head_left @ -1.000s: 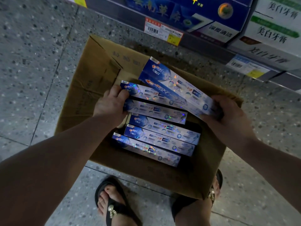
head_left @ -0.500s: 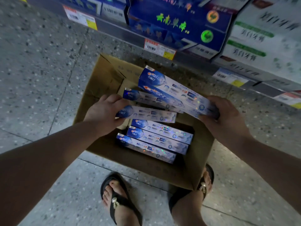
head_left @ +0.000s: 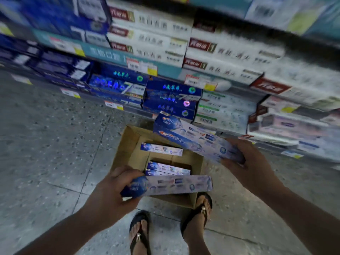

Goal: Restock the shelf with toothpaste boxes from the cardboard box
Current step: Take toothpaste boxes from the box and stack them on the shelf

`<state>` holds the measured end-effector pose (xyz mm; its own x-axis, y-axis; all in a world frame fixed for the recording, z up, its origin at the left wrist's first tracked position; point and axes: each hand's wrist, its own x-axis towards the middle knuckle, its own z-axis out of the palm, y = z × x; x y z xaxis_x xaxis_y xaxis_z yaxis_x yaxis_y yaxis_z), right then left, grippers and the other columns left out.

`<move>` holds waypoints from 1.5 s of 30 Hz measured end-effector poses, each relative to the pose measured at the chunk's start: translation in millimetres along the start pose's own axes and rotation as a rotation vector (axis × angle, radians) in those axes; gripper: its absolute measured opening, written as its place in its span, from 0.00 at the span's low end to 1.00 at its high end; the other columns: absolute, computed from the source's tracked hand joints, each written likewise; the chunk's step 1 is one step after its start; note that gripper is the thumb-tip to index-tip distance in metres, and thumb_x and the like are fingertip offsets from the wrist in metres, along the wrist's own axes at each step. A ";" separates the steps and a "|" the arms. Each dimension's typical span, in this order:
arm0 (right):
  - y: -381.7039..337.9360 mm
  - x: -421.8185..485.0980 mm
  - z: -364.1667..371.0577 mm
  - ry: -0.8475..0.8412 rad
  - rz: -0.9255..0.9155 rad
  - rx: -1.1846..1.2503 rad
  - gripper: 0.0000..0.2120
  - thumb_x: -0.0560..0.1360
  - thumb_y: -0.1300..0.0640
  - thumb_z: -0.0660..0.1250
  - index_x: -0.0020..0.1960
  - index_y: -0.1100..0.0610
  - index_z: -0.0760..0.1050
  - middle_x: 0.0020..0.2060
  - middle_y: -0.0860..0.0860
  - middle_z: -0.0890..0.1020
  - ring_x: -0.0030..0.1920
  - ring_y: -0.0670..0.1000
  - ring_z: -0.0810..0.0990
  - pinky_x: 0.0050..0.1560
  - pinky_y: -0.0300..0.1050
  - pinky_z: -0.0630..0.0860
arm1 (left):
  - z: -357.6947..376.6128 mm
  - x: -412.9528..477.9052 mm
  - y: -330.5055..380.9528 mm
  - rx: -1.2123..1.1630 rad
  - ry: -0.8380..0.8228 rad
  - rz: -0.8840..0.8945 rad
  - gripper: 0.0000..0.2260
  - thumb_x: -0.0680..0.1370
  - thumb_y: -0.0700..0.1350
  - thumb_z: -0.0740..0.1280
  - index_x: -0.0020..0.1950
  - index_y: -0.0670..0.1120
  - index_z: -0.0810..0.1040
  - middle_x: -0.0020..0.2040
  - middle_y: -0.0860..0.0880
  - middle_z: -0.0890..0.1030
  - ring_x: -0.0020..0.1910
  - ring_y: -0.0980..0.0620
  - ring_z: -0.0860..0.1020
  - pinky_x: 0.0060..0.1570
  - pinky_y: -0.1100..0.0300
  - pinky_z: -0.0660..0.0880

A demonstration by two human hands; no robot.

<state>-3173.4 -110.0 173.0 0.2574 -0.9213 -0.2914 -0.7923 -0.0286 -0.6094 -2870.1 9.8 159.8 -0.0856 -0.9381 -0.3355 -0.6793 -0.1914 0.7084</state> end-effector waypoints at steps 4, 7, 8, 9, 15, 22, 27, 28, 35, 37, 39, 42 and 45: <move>-52.6 -56.5 -74.2 0.074 0.043 0.085 0.20 0.67 0.46 0.70 0.58 0.44 0.71 0.51 0.51 0.78 0.50 0.54 0.78 0.47 0.54 0.76 | -54.5 -23.8 74.5 -0.020 -0.012 0.114 0.22 0.61 0.56 0.64 0.51 0.76 0.67 0.50 0.73 0.71 0.46 0.69 0.74 0.43 0.77 0.68; -96.7 -108.5 -134.9 0.240 0.024 0.079 0.25 0.65 0.42 0.70 0.58 0.51 0.74 0.44 0.48 0.77 0.45 0.47 0.75 0.41 0.42 0.71 | -93.5 -45.4 135.1 -0.040 -0.021 0.206 0.19 0.61 0.56 0.64 0.50 0.71 0.69 0.49 0.75 0.71 0.46 0.73 0.73 0.42 0.79 0.67; -109.8 -127.2 -155.6 0.283 0.039 0.077 0.22 0.66 0.49 0.72 0.58 0.54 0.76 0.42 0.46 0.76 0.45 0.46 0.74 0.40 0.37 0.68 | -104.3 -53.6 155.0 -0.053 -0.028 0.232 0.19 0.60 0.57 0.64 0.49 0.69 0.69 0.49 0.75 0.72 0.45 0.75 0.72 0.42 0.80 0.66; -121.3 -147.6 -175.2 0.311 0.063 0.080 0.20 0.67 0.56 0.74 0.58 0.56 0.76 0.41 0.43 0.76 0.46 0.46 0.73 0.40 0.32 0.67 | -114.0 -62.3 174.8 -0.075 -0.030 0.251 0.21 0.59 0.58 0.64 0.51 0.68 0.69 0.49 0.75 0.73 0.46 0.75 0.72 0.43 0.79 0.66; -144.4 -278.0 -262.1 0.550 0.061 0.119 0.22 0.67 0.55 0.71 0.49 0.29 0.71 0.46 0.31 0.78 0.50 0.35 0.74 0.47 0.17 0.62 | -145.2 -106.6 280.1 -0.129 -0.077 0.477 0.21 0.59 0.59 0.69 0.50 0.72 0.70 0.52 0.63 0.76 0.48 0.66 0.76 0.47 0.76 0.70; -113.9 -404.6 -351.6 0.727 0.235 0.119 0.19 0.69 0.59 0.72 0.59 0.50 0.76 0.54 0.51 0.79 0.50 0.38 0.72 0.48 0.17 0.62 | -120.2 -136.8 413.5 -0.177 -0.285 0.576 0.22 0.58 0.58 0.72 0.48 0.74 0.71 0.53 0.67 0.74 0.50 0.67 0.75 0.47 0.77 0.69; -89.4 -488.2 -407.7 0.820 0.252 0.151 0.19 0.64 0.50 0.68 0.48 0.27 0.73 0.50 0.42 0.78 0.48 0.25 0.71 0.48 0.16 0.62 | -76.4 -157.8 507.8 -0.186 -0.438 0.547 0.21 0.58 0.57 0.72 0.48 0.55 0.78 0.47 0.50 0.81 0.41 0.63 0.78 0.44 0.70 0.72; -77.6 -509.0 -420.6 0.841 0.270 0.142 0.23 0.63 0.50 0.67 0.45 0.21 0.69 0.49 0.38 0.76 0.48 0.23 0.70 0.47 0.17 0.62 | -60.2 -163.6 530.7 -0.184 -0.462 0.560 0.21 0.57 0.58 0.71 0.48 0.53 0.79 0.47 0.48 0.81 0.40 0.62 0.78 0.43 0.69 0.72; 33.3 -632.1 -511.9 0.913 0.375 0.138 0.19 0.61 0.42 0.66 0.52 0.32 0.73 0.50 0.46 0.78 0.53 0.42 0.75 0.49 0.25 0.65 | 64.0 -195.8 675.2 -0.205 -0.528 0.500 0.32 0.44 0.65 0.78 0.46 0.57 0.80 0.45 0.49 0.84 0.42 0.55 0.81 0.47 0.59 0.76; 60.2 -658.4 -535.6 0.959 0.372 0.143 0.31 0.58 0.38 0.63 0.59 0.48 0.74 0.52 0.48 0.76 0.55 0.47 0.74 0.52 0.33 0.64 | 93.6 -203.0 710.5 -0.220 -0.544 0.492 0.32 0.44 0.62 0.79 0.45 0.54 0.81 0.44 0.49 0.84 0.40 0.56 0.81 0.43 0.63 0.76; 78.1 -680.1 -558.7 0.993 0.391 0.162 0.31 0.60 0.40 0.65 0.61 0.51 0.73 0.52 0.48 0.75 0.54 0.46 0.73 0.53 0.34 0.63 | 119.5 -214.0 740.8 -0.220 -0.576 0.523 0.29 0.48 0.57 0.78 0.46 0.50 0.80 0.42 0.48 0.84 0.37 0.58 0.81 0.36 0.68 0.75; 101.0 -703.3 -584.1 0.992 0.402 0.169 0.24 0.68 0.50 0.68 0.62 0.54 0.73 0.53 0.50 0.75 0.54 0.47 0.72 0.52 0.35 0.63 | 146.0 -225.5 775.9 -0.258 -0.639 0.532 0.35 0.44 0.57 0.81 0.47 0.45 0.79 0.40 0.44 0.83 0.33 0.55 0.80 0.32 0.67 0.75; 131.0 -718.9 -602.9 0.997 0.433 0.135 0.21 0.71 0.58 0.70 0.64 0.56 0.72 0.55 0.51 0.76 0.57 0.48 0.73 0.51 0.33 0.62 | 165.5 -219.3 801.7 -0.249 -0.630 0.528 0.36 0.44 0.61 0.80 0.47 0.47 0.80 0.42 0.44 0.83 0.34 0.55 0.81 0.36 0.65 0.77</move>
<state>-3795.7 314.8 747.2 -0.6400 -0.7444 0.1904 -0.6249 0.3601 -0.6927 -3516.5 109.9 698.6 -0.7843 -0.6010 -0.1540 -0.2636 0.0981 0.9596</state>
